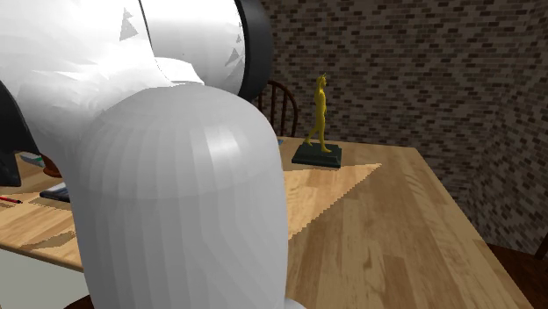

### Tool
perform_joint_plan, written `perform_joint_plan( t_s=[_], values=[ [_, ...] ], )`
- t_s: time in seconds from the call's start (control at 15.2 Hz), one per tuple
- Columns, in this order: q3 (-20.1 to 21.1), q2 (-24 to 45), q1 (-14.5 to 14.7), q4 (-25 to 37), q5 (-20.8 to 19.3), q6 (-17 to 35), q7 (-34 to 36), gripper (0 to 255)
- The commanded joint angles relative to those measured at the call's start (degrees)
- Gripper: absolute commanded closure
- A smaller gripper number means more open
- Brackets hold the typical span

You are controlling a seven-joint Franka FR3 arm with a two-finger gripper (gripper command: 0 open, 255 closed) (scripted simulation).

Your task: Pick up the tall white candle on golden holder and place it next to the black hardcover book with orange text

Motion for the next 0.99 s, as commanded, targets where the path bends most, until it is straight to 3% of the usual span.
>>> perform_joint_plan(
  t_s=[0.0, 0.46, 0.92],
  values=[
    [0.0, -0.2, 0.0, -1.7, 0.0, 1.6, 0.0, 255],
    [0.0, -0.5, 0.0, -7.4, 0.1, 6.9, -0.1, 255],
    [0.0, -0.5, 0.0, -7.4, 0.1, 6.9, -0.1, 255]
  ],
)
